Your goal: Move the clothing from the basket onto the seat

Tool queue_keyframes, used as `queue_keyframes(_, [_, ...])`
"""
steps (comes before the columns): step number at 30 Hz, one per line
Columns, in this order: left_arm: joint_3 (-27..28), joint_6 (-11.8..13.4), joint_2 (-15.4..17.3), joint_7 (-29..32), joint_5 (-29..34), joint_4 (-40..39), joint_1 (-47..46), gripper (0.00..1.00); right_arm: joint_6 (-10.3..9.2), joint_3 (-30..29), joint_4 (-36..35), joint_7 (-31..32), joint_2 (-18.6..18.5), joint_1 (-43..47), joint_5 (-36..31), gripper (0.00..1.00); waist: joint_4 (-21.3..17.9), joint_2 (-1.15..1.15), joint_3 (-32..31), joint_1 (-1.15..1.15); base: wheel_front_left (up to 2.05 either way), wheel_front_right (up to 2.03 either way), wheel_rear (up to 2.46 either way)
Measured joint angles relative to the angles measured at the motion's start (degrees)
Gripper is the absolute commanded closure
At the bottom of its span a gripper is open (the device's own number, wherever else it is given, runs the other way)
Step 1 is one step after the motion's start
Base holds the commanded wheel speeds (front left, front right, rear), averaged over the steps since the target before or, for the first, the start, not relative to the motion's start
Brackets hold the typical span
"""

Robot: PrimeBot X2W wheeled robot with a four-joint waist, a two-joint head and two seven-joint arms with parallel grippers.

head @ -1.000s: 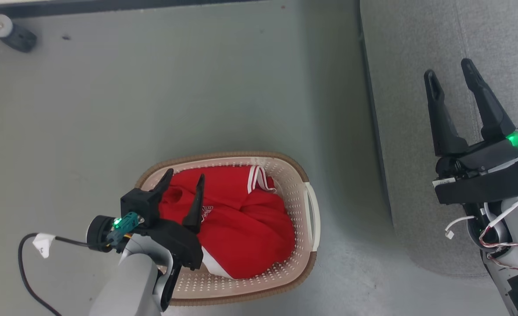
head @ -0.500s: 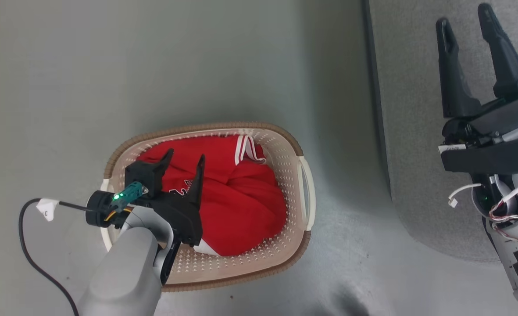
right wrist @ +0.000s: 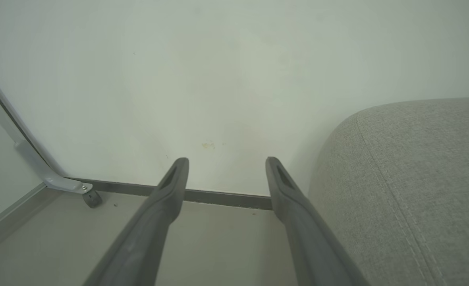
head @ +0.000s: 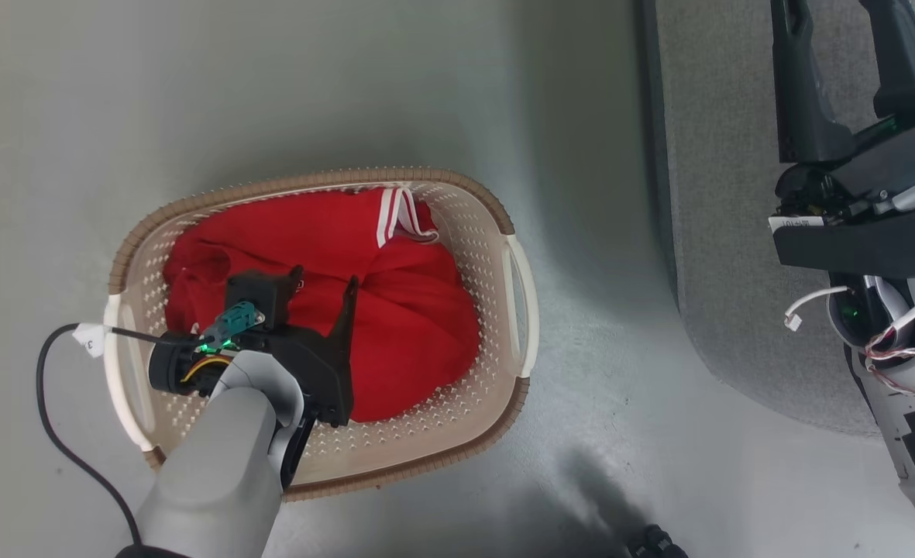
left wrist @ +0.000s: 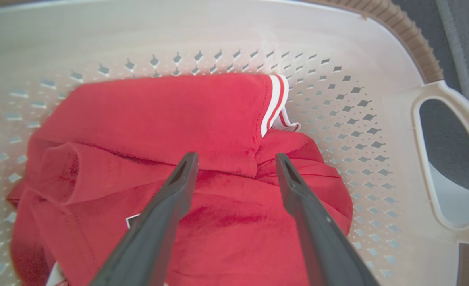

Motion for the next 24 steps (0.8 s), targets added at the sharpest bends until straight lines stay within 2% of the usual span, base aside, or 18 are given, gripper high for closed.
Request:
queue_keyframes(13, [-0.73,0.6,0.02,1.75,-0.59,4.9,-4.24,0.0,0.0,1.58,-1.11,0.0,1.87,-3.04,0.0,0.0,-1.57,0.0,4.84,0.0,0.0,0.0,0.0])
queue_keyframes(24, [-3.65,1.69,0.11,5.9,-0.29,9.62,-7.19,0.0,0.0,2.05,-2.71,-0.01,3.56,-3.55,0.23,0.0,-3.5,-0.01,7.04,0.0,0.0,0.0,0.0])
